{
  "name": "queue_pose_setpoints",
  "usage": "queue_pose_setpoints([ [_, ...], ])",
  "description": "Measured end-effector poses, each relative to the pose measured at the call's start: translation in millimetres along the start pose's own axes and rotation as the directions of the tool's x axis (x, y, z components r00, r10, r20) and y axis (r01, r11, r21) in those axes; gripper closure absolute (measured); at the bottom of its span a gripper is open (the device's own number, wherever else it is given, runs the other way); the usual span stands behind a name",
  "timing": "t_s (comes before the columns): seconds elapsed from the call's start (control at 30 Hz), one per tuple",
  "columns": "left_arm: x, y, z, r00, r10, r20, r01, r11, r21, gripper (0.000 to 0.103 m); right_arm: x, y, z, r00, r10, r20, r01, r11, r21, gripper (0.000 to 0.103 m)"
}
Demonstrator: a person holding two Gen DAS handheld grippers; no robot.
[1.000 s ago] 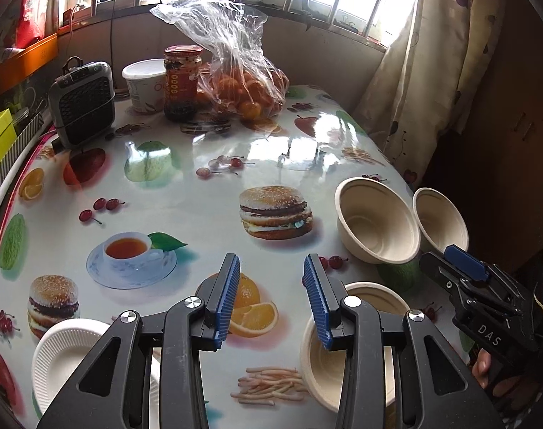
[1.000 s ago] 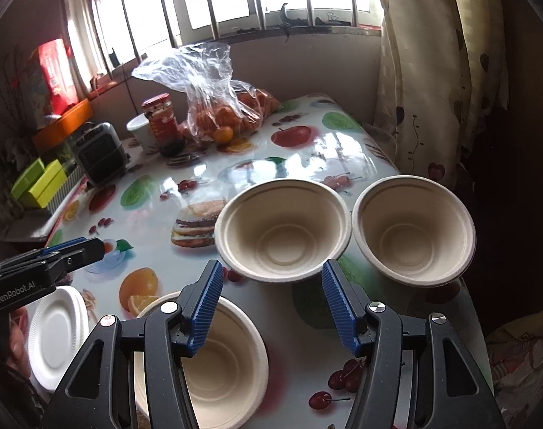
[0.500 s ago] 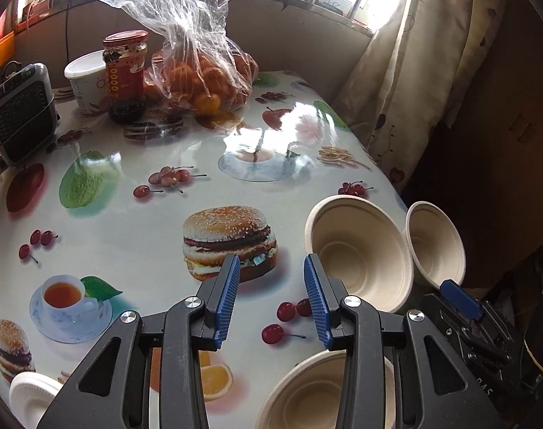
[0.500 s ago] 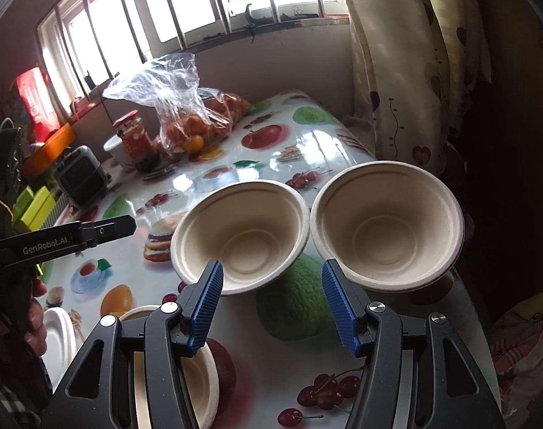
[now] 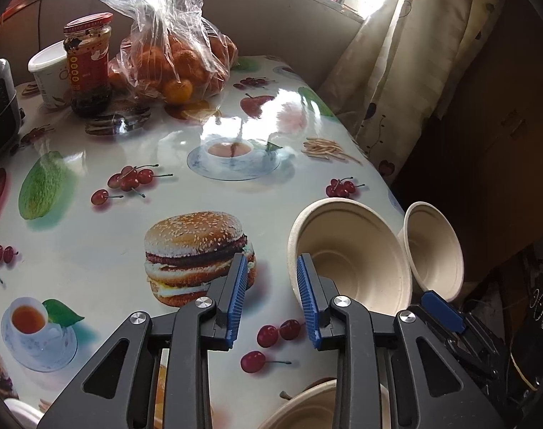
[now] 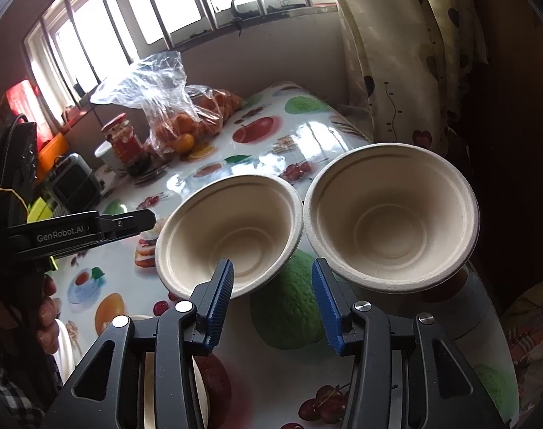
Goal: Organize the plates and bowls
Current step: 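Close both grippers on the bowl rim and lift the bowl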
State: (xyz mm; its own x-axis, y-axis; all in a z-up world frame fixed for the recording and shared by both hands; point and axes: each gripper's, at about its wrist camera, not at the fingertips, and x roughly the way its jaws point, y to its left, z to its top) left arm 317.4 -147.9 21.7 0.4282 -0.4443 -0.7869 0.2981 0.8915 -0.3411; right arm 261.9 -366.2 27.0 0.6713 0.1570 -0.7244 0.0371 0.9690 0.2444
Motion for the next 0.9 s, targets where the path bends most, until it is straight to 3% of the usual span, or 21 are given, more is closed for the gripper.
queue_pose_setpoints([
  [0.3,11,-1,2,1.0,-0.025,-0.019,0.025,1.0,0.002,0.084,6,0,2,1.0,0.014,-0.01,-0.014,1.0,0.009,0.07],
  [0.77,18,-2,0,0.998,-0.049,-0.042,0.049,0.999,-0.008,0.087,9,0,3,1.0,0.014,-0.012,-0.013,1.0,0.014,0.084],
  [0.9,20,-5,0,0.998,-0.048,-0.045,0.049,0.999,0.003,0.092,9,-2,4,1.0,0.01,-0.013,-0.01,1.0,0.021,0.086],
])
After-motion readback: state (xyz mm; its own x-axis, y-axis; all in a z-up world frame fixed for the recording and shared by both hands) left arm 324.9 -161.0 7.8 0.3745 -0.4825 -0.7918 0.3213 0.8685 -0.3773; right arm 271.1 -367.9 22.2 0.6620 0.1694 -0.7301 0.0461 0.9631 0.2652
